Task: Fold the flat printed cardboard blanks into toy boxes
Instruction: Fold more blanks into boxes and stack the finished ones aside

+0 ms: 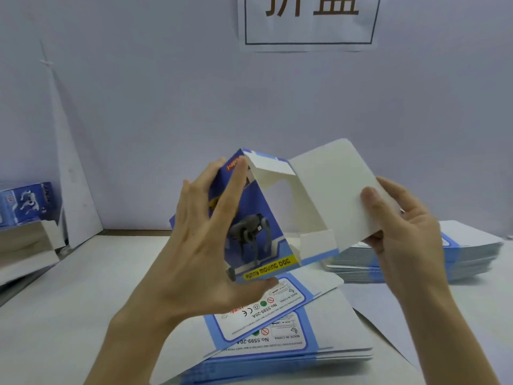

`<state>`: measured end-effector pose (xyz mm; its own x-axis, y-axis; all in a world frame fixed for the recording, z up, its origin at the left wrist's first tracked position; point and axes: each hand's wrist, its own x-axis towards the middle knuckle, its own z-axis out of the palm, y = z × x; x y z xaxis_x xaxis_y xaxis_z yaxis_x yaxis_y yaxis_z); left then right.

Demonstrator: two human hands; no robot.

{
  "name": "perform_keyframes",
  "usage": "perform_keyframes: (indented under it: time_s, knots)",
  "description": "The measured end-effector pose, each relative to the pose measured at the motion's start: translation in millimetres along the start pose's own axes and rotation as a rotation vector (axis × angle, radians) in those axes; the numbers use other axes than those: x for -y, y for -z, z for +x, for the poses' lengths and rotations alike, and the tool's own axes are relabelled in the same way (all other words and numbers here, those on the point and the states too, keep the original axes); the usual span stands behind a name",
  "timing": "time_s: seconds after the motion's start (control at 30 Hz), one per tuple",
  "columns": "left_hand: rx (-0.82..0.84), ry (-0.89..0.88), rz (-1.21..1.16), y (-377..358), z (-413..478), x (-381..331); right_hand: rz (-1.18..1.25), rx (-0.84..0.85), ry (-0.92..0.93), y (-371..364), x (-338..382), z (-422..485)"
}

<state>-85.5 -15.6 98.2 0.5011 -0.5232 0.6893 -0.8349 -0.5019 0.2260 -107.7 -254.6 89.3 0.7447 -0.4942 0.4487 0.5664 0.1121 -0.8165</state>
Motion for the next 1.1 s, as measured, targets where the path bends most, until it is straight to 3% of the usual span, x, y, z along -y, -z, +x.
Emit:
perform_keyframes:
  time_s: [0.17, 0.33, 0.4, 0.5, 0.67, 0.77, 0.93, 1.0, 1.1]
  knots:
    - [-0.094, -0.07, 0.093, -12, -3, 9, -0.242, -0.146, 0.267, 0, -3, -1]
    - [-0.105, -0.098, 0.207, -18, -4, 3, -0.3, -0.191, 0.455, -6, -6, -6]
    - [-0.127, -0.108, 0.261, -20, -4, 2, -0.165, -0.108, 0.385, -11, -1, -9]
    - [-0.13, -0.112, 0.294, -24, -5, 3, 0.105, 0.093, 0.121, -19, 7, -13]
    - [-0.157, -0.135, 0.282, -30, -3, 8, 0.002, 0.34, -0.069, -22, 0, -14]
    - [-0.158, -0.159, 0.307, -34, -3, 13, -0.098, 0.36, -0.107, -24, -7, -16]
    - [-0.174, -0.171, 0.356, -29, -4, 23, -0.305, 0.155, 0.145, -24, -14, -15]
    - [-0.184, -0.177, 0.332, -29, -4, 23, -0.25, 0.102, 0.106, -23, -12, -13]
    - [-0.204, -0.168, 0.234, -29, -4, 17, -0.009, 0.199, -0.172, -19, -4, -11]
